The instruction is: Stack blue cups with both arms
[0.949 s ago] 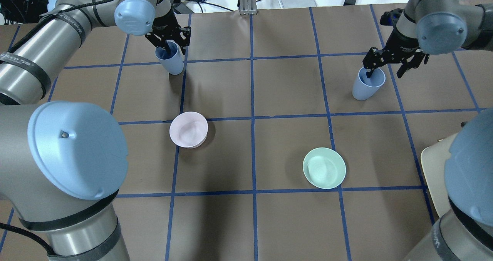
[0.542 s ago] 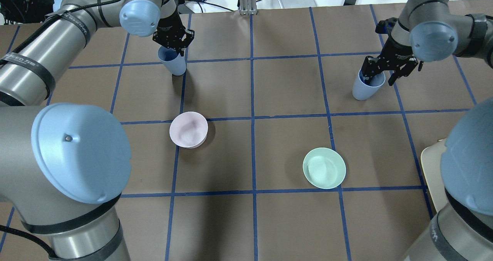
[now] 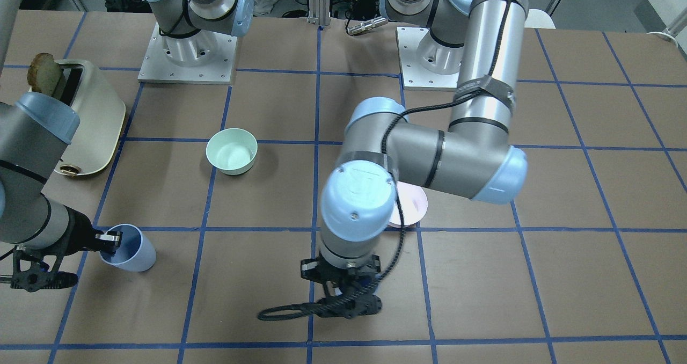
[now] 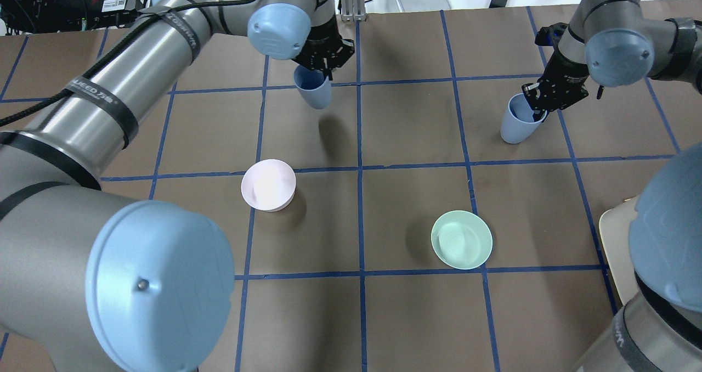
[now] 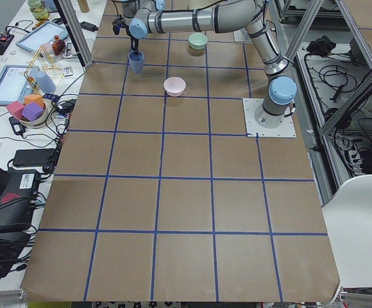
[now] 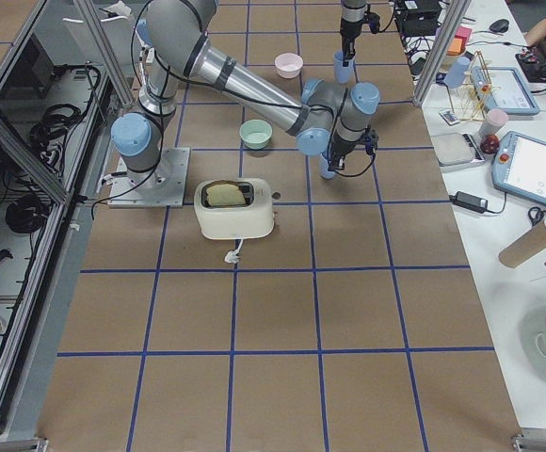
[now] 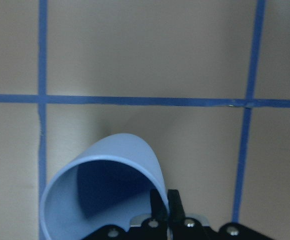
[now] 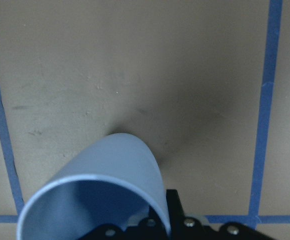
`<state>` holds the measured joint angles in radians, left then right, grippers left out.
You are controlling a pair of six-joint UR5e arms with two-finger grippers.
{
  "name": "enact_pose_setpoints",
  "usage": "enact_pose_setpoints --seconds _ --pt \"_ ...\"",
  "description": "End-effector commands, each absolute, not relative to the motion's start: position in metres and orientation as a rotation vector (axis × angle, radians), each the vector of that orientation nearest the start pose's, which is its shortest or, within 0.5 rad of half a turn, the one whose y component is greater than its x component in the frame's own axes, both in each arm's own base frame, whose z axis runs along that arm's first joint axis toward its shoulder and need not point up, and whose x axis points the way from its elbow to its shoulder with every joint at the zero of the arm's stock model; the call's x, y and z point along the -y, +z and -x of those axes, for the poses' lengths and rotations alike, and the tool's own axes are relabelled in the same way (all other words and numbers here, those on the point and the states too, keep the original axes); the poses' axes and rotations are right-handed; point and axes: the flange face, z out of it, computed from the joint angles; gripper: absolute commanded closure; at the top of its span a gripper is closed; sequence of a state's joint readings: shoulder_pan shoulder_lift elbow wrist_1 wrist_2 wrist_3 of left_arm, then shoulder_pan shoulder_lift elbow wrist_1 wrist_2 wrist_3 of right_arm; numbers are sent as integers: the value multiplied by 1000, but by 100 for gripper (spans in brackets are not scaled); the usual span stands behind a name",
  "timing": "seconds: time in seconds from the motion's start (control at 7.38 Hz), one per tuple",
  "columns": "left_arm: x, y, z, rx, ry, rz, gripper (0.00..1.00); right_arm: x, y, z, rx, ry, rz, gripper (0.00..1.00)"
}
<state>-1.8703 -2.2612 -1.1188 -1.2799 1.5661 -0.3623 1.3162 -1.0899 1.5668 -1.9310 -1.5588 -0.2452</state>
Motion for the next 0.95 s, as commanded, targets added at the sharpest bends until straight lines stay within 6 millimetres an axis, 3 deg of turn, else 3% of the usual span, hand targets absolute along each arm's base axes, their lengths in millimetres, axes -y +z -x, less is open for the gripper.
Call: enact_pose_setpoints --seconds 0.0,0.14,0.27,0.41,0.68,0.81 --pt "642 281 417 -3140 -14 70 100 644 276 28 -3108 103 4 100" --pt "638 266 416 -3135 19 67 100 646 297 27 -3118 73 7 100" --pt "633 251 413 -3121 51 62 82 650 310 27 -3115 78 9 100" --pt "634 260 411 -3127 30 50 1 655 324 26 -3113 90 11 100" --pt "628 302 396 -3137 19 67 0 659 342 12 -3074 90 16 100" --pt "621 325 381 -3143 22 -102 0 663 355 -7 -3080 58 19 100"
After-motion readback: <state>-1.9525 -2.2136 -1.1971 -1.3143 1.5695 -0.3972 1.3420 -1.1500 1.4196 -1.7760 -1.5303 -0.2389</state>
